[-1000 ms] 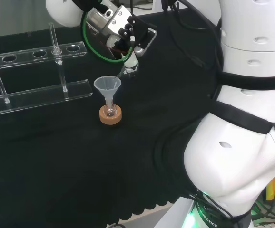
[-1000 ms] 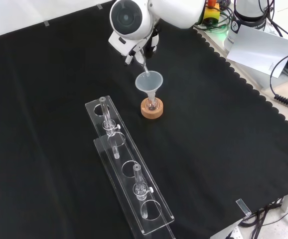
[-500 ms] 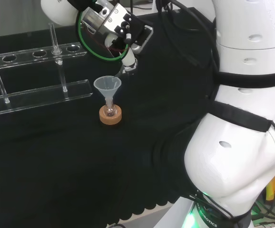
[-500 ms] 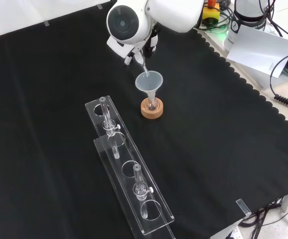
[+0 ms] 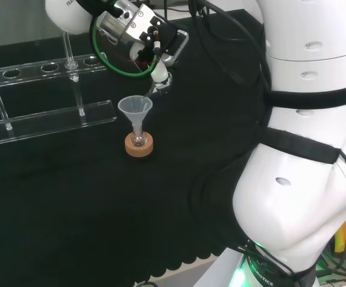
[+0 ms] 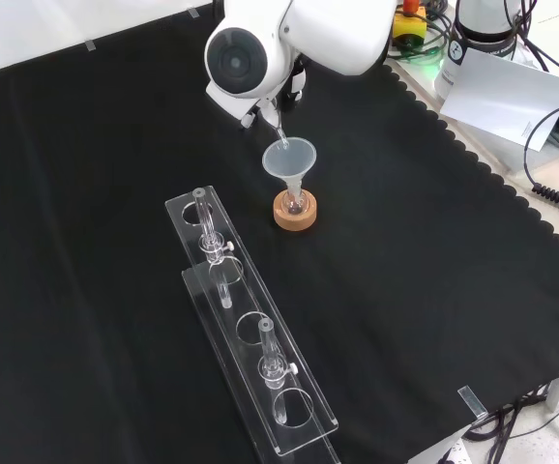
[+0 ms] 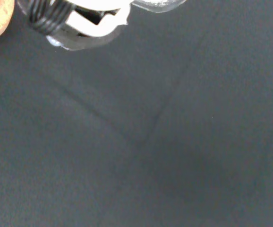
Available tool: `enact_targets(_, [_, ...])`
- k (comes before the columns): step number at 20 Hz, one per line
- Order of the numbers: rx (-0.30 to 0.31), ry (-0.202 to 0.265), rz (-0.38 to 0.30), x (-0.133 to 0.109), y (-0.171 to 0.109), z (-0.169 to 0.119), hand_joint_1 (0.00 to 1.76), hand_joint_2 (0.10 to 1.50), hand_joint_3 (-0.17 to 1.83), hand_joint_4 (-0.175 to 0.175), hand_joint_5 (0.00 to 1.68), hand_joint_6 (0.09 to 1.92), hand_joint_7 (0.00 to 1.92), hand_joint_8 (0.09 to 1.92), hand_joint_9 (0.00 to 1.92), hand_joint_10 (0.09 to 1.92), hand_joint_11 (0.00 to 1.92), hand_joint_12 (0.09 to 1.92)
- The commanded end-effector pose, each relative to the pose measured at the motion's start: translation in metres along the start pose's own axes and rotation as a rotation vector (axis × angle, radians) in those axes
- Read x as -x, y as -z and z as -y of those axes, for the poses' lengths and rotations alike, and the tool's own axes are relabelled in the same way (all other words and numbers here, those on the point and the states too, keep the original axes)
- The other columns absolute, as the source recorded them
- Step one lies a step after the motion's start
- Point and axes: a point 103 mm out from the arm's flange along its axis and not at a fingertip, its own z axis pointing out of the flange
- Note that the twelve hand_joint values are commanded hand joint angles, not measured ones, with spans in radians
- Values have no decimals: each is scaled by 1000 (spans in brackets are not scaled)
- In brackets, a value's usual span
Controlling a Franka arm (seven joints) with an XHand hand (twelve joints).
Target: Pour all the NaCl from the weighing funnel into the round-bottom flask.
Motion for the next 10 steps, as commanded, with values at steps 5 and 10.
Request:
enact_targets(5, [-49,-14,28,-1,5,1,1107,718,671,87,1134,924,1133,558,1365,147,1042,915])
enact_targets(10, [-51,-16,46,-2,8,2,1106,717,671,90,1134,924,1133,557,1365,145,1038,915])
